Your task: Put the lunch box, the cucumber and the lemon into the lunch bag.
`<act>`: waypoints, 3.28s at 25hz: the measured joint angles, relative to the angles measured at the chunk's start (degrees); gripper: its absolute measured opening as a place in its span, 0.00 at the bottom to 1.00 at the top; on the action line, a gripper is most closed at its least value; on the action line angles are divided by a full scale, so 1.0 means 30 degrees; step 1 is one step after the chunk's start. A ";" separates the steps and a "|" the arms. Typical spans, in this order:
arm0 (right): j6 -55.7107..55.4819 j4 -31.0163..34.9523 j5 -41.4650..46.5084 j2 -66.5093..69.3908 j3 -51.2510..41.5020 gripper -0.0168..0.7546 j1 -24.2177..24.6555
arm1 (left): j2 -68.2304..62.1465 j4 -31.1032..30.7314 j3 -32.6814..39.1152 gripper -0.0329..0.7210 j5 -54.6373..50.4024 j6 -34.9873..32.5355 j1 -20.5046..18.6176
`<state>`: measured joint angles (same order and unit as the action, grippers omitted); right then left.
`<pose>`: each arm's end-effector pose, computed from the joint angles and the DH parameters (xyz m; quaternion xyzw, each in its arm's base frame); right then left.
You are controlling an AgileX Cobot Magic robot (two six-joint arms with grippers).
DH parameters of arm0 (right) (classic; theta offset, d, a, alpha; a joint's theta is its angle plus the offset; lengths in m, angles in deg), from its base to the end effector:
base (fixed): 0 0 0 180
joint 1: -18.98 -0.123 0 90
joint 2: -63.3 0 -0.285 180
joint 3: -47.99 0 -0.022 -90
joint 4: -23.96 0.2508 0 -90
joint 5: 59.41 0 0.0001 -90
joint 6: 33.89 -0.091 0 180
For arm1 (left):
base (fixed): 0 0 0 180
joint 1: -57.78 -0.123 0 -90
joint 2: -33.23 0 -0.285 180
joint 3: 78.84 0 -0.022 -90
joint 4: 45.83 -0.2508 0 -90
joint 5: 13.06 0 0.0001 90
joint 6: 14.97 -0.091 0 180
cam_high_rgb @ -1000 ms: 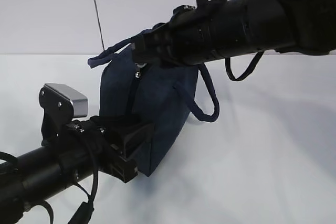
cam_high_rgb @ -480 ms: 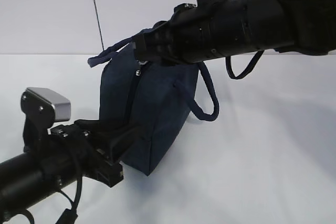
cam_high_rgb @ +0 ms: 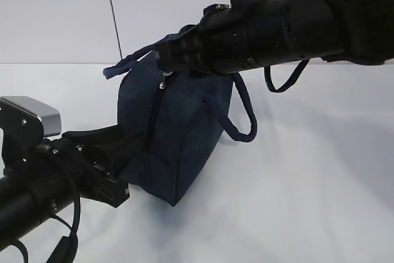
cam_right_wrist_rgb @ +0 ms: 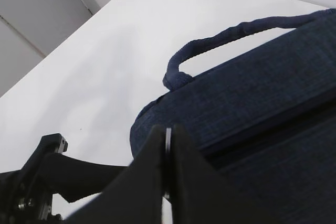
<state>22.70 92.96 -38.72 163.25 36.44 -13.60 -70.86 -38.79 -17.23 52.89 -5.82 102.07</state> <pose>0.2919 0.2222 0.2903 -0.2416 0.8197 0.3195 0.4094 0.1801 -0.1615 0.1462 0.1777 0.7443 -0.2653 0.5866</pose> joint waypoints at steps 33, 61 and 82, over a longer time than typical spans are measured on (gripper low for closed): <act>0.0372 0.0000 -0.0047 0.0000 0.0000 0.00 0.0000 | -0.0604 -0.1608 -0.1804 0.18 0.0000 -0.2507 -0.1753; 0.3619 0.0260 -0.3244 0.1511 0.0497 0.00 -0.0012 | -0.0668 -0.2167 -0.1804 0.05 -0.0335 -0.2507 -0.1753; 0.6852 0.0441 -0.6897 0.3314 0.2030 0.00 0.0106 | -0.0668 -0.2495 -0.1423 0.05 -0.0385 -0.2515 -0.1753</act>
<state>43.25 94.28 -59.41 173.19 42.53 -13.28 -72.86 -46.27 -21.49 51.74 -13.37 96.81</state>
